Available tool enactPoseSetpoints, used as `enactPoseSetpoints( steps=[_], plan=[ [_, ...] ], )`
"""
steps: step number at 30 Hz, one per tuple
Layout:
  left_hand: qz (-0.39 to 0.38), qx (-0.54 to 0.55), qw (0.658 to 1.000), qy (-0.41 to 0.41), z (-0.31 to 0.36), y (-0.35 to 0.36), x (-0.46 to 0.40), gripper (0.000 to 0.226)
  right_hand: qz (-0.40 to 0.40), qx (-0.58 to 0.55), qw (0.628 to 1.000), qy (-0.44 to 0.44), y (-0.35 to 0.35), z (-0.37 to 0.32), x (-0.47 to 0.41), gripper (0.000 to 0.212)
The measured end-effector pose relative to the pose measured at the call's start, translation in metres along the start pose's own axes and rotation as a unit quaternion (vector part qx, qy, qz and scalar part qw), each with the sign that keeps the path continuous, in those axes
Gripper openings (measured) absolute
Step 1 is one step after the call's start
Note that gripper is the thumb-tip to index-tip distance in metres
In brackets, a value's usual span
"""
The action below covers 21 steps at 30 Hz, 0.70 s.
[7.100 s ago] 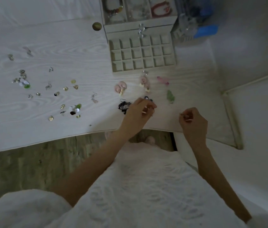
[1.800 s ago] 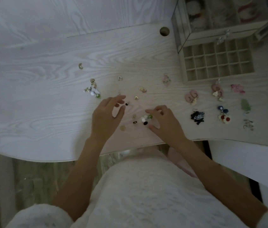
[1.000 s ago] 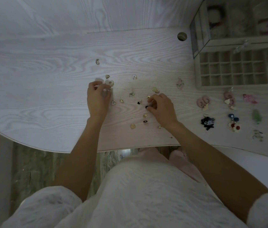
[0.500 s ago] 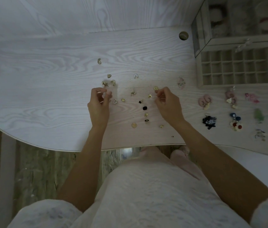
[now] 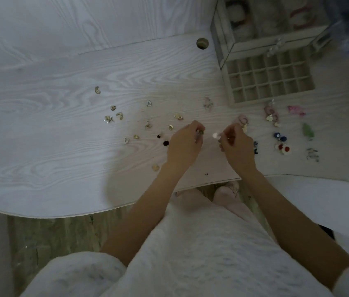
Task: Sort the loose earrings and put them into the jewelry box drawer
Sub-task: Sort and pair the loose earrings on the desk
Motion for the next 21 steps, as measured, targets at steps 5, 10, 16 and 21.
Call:
enactPoseSetpoints(
  steps=[5, 10, 16, 21],
  plan=[
    [0.006, -0.096, 0.995, 0.016, 0.011, 0.022, -0.008, 0.02, -0.065, 0.128, 0.99, 0.009, -0.005, 0.009, 0.006, 0.013],
    [0.015, -0.088, 0.995, 0.051, 0.006, 0.019, -0.005, 0.034, -0.075, 0.17, 0.982, 0.022, -0.017, 0.012, 0.013, 0.03],
    [-0.017, -0.116, 0.993, -0.001, -0.005, 0.027, -0.006, 0.051, -0.114, 0.158, 0.98, 0.028, 0.002, 0.016, 0.018, 0.041],
    [-0.043, -0.101, 0.994, 0.012, 0.013, 0.045, -0.003, 0.041, -0.102, 0.144, 0.984, 0.028, 0.016, 0.009, 0.006, 0.034]
  ],
)
Point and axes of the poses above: each hand's wrist, its own x-axis away from the middle knuckle, its own y-axis out of the palm, z = x × y, the point moved 8 cm from there along -x, towards the middle knuckle, and after that the axes turned 15 degrees about -y, right-handed, at the moved point
